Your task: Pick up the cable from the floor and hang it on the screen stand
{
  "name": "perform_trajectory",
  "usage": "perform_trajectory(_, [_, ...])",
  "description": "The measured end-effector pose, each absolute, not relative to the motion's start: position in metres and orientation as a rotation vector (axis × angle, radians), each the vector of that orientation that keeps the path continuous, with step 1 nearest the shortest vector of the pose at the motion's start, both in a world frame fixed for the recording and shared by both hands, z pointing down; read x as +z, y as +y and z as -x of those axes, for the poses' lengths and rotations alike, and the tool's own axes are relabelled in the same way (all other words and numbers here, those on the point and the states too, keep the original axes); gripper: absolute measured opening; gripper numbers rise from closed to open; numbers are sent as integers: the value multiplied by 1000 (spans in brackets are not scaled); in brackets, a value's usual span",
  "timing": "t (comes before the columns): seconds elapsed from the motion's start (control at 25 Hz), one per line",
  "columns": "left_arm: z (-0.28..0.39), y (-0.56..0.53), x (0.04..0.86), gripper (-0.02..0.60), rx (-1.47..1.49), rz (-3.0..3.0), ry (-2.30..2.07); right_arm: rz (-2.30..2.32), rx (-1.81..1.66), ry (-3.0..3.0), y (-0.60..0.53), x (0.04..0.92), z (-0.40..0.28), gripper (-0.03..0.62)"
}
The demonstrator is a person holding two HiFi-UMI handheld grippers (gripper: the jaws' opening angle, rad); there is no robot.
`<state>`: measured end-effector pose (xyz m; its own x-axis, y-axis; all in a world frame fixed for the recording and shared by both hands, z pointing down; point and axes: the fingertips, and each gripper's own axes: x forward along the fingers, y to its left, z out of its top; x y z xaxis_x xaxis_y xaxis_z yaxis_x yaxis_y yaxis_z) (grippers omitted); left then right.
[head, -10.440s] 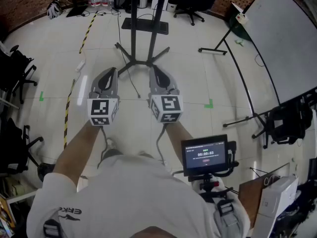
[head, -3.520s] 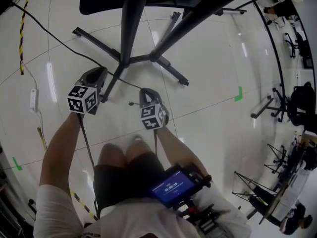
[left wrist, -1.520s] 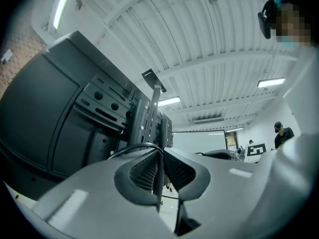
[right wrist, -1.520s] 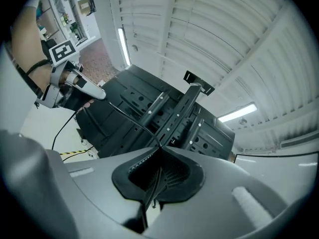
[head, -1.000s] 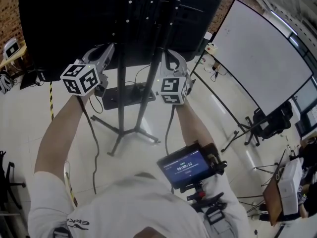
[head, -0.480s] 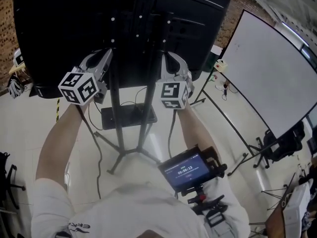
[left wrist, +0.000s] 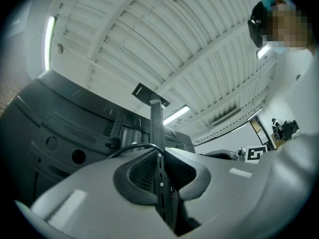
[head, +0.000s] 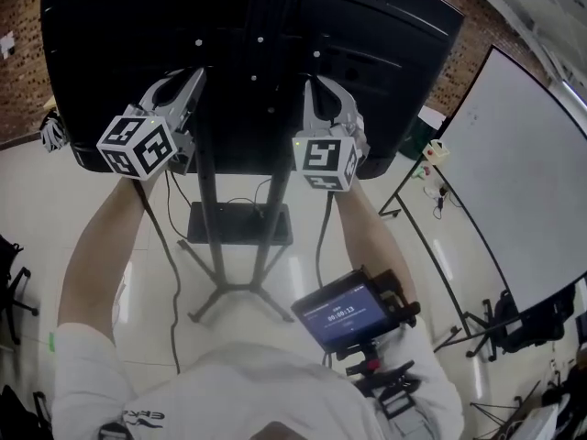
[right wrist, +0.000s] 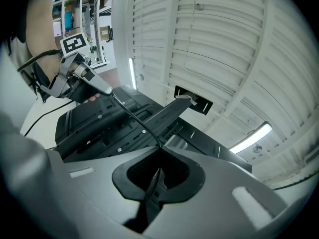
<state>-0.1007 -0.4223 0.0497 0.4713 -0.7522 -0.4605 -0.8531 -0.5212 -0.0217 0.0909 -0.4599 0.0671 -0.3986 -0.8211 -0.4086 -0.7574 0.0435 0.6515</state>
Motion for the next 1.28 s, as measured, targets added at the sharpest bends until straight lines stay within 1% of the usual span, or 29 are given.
perform_trajectory(0.2, [103, -427, 49, 46, 573, 2434, 1428, -1636, -1323, -2258, -474, 60, -87, 25])
perform_trajectory(0.4, [105, -432, 38, 49, 550, 2446, 1386, -1635, -1346, -2255, -482, 46, -84, 25])
perform_trajectory(0.96, [104, -445, -25, 51, 440, 2442, 1243, -1671, -1404, -2194, -495, -17, -86, 25])
perform_trajectory(1.0, [106, -446, -29, 50, 437, 2433, 1250, -1687, -1385, -2197, -499, -21, -89, 25])
perform_trajectory(1.08, [121, -452, -34, 17, 473, 2409, 1307, -1738, -1303, -2217, -510, -27, -99, 25])
perform_trajectory(1.2, [157, -464, -36, 17, 562, 2373, 1433, -1791, -1203, -2242, -523, -33, -113, 25])
perform_trajectory(1.28, [174, -471, -30, 17, 569, 2357, 1487, -1787, -1189, -2226, -528, -32, -115, 26])
